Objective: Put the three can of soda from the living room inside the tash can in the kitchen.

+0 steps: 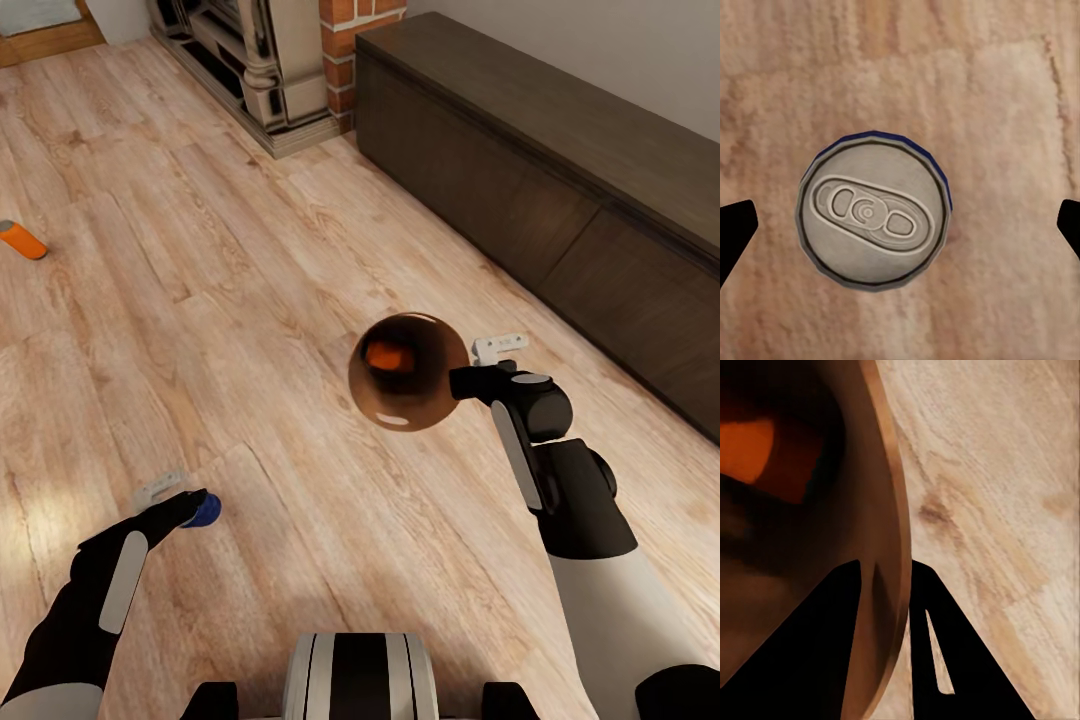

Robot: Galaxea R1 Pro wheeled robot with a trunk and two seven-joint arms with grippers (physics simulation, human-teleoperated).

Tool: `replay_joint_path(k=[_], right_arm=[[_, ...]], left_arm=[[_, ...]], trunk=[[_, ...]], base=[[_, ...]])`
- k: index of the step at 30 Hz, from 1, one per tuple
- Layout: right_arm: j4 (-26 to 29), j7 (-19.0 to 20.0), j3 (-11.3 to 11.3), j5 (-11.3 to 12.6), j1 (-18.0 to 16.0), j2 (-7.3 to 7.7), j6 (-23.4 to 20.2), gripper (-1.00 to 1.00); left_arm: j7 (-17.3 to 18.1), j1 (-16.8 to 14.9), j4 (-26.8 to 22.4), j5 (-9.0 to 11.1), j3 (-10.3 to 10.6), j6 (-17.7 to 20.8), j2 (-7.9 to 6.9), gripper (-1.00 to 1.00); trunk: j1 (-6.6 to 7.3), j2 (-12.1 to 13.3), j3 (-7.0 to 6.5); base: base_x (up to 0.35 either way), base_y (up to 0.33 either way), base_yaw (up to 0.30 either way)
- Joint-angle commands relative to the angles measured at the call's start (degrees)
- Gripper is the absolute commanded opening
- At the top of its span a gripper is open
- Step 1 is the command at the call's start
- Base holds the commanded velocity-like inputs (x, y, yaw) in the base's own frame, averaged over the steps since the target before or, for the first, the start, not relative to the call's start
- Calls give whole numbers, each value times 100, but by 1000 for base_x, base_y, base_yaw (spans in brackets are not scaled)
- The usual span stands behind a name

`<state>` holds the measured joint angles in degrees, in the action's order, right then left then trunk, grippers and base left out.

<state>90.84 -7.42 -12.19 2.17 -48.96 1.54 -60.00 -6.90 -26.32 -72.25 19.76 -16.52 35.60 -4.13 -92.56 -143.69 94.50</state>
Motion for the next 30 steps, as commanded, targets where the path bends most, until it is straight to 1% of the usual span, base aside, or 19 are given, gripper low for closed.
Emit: replay_joint_path(k=[1, 6, 13, 24, 30], right_arm=[[3, 12, -3, 49, -1, -2, 0, -100], [3, 12, -3, 47, 0, 1, 0, -100], [3, 12, -3, 46, 7, 0, 0, -100], [3, 12, -3, 30, 15, 4, 0, -100], [3, 12, -3, 29, 5, 1, 0, -100]], left_arm=[[-1, 1, 3, 1, 0, 0, 0, 100], [-5, 3, 8, 0, 0, 0, 0, 100], [-13, 4, 10, -1, 0, 0, 0, 100], [-13, 4, 3, -1, 0, 0, 6, 100], [-13, 4, 0, 1, 0, 0, 8, 100]], trunk=[[1, 0, -1], [1, 0, -1], [1, 0, -1], [1, 0, -1], [-15, -8, 132]], base=[[3, 0, 0], [1, 2, 0], [30, 87, 0], [4, 9, 0], [0, 0, 0]])
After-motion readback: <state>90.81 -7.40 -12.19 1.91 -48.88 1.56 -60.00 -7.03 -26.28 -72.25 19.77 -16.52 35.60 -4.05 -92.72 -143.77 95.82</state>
